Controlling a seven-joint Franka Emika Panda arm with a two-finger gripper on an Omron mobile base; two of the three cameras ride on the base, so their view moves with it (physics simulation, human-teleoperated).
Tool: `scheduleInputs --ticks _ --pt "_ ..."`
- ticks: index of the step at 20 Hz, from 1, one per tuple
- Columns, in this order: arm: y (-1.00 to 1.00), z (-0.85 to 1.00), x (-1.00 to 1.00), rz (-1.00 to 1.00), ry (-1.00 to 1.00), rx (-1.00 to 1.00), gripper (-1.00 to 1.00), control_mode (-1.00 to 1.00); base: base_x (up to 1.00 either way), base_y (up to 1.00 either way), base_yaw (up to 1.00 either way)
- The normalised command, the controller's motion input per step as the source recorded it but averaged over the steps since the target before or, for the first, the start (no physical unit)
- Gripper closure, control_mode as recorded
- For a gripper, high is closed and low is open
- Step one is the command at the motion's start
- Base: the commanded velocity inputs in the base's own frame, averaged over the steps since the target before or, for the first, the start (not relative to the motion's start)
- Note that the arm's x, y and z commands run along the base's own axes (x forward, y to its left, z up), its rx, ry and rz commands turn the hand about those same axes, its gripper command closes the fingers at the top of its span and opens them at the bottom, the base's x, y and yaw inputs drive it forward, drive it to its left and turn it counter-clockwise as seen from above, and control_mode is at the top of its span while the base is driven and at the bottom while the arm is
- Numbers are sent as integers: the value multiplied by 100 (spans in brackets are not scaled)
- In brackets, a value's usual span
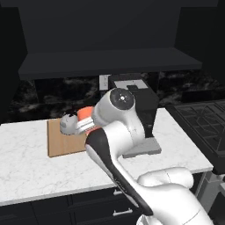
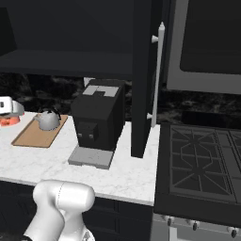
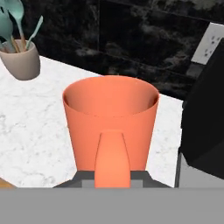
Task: Pick the kettle from the counter and place it on the tray. Then pick the mug from the cabinet and place it on the tray. Then close the cabinet doors.
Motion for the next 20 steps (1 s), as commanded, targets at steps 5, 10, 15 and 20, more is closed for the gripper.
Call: scheduleInputs --ticks 5,10,15,20 --pt "78 -83 53 -35 9 -9 100 -100 0 0 0" --pt "39 -50 70 -35 -2 0 100 -100 0 0 0" --pt "27 -51 74 -30 0 0 100 -100 0 0 0" --pt "22 -45 58 -9 0 0 100 -100 0 0 0"
